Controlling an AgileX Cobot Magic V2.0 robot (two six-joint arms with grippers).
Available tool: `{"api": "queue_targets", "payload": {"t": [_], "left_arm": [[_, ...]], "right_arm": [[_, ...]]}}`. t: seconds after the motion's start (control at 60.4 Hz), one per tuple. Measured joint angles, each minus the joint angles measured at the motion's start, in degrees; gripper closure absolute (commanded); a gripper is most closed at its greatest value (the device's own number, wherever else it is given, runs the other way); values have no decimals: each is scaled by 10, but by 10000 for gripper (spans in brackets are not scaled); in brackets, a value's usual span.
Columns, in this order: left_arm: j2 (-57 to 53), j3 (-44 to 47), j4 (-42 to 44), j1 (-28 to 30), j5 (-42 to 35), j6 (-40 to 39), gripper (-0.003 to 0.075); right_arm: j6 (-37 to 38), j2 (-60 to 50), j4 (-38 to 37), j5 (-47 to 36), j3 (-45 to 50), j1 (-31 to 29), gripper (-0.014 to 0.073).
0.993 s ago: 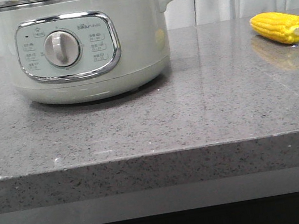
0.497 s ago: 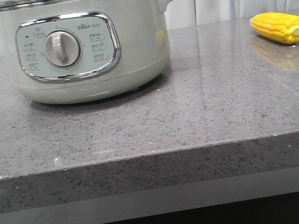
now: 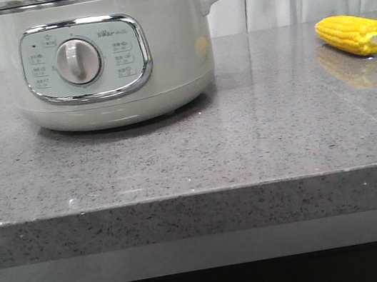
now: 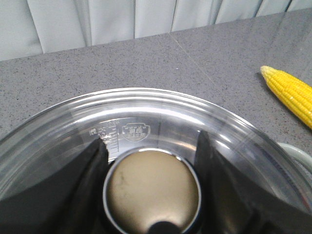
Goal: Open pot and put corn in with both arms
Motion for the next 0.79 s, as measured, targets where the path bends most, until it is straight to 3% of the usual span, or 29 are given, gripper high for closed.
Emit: {"api": "queue_targets", "payload": {"t": [0.348,0.546,0.794], "left_arm": [[-4,-55,-1,0,84,-2,472],[-64,-79,20,2,137,-4,472],[-153,-79,26,74,201,-4,472]], "right_arm": [[0,0,0,0,0,0,16],[0,0,0,0,0,0,16],[0,0,0,0,0,0,16]]}}
